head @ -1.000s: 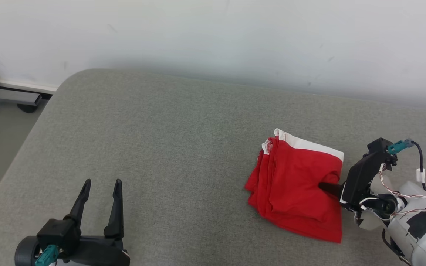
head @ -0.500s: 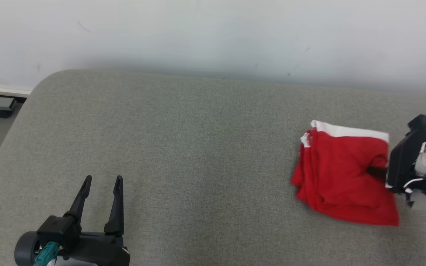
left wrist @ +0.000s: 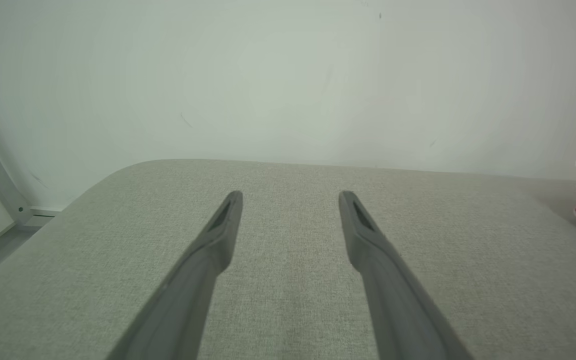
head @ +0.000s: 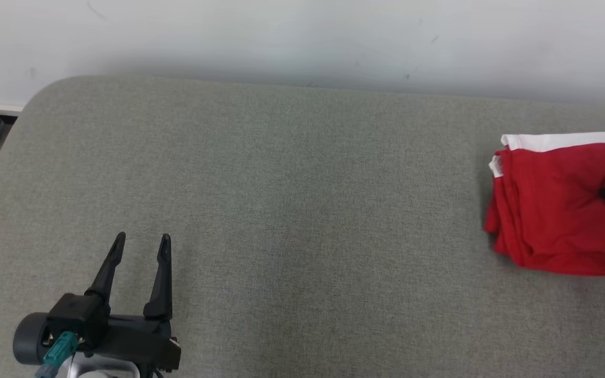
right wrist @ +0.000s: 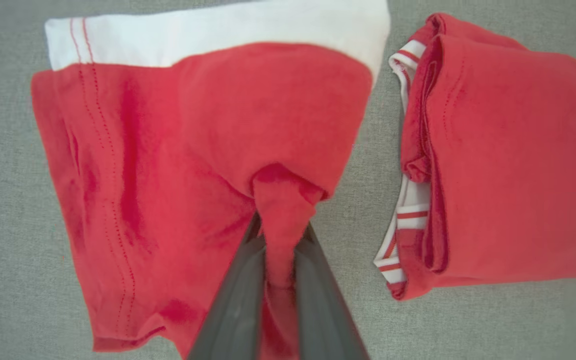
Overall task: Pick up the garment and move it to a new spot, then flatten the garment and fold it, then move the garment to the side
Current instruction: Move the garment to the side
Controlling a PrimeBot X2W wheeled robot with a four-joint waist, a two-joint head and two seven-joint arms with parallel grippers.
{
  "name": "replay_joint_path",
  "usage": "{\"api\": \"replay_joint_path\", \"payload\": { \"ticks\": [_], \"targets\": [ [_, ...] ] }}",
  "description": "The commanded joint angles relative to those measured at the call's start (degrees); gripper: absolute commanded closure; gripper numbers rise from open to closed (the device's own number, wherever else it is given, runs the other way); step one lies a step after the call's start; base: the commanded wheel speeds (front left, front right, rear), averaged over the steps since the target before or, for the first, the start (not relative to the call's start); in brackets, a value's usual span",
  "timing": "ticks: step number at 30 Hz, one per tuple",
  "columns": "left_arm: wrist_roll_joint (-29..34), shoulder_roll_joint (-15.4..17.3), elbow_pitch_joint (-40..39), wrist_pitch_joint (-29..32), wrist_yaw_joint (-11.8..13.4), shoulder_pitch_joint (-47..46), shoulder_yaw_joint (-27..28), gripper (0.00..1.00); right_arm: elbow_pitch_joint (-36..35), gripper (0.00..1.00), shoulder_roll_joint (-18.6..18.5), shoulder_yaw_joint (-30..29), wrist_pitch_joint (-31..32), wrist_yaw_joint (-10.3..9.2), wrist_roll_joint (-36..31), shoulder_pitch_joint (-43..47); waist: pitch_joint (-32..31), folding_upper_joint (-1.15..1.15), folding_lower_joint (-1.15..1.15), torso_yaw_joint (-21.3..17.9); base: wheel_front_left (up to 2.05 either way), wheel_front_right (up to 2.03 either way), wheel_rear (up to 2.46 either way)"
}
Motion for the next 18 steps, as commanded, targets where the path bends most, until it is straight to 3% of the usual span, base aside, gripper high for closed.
{"api": "replay_joint_path", "payload": {
  "ticks": [1,18],
  "targets": [
    [0.61,0.39,-0.26,-0.32,0.24,-0.7,0.19,0.0,0.14,1.0,-0.58,0.21,0.45,-0.04,-0.37,-0.79,0.76,0.0,-0.01,-0.27,0.0,0.0,0.0],
    [1.49,1.3,-2.42,0.75,1.12,-3.43,-0.66,0.0,0.43,1.0,-6.89,3.4,4.42,-0.04,-4.25,-10.47,7.54,0.0,-0.01,-2.04,0.0,0.0,0.0]
  ]
}}
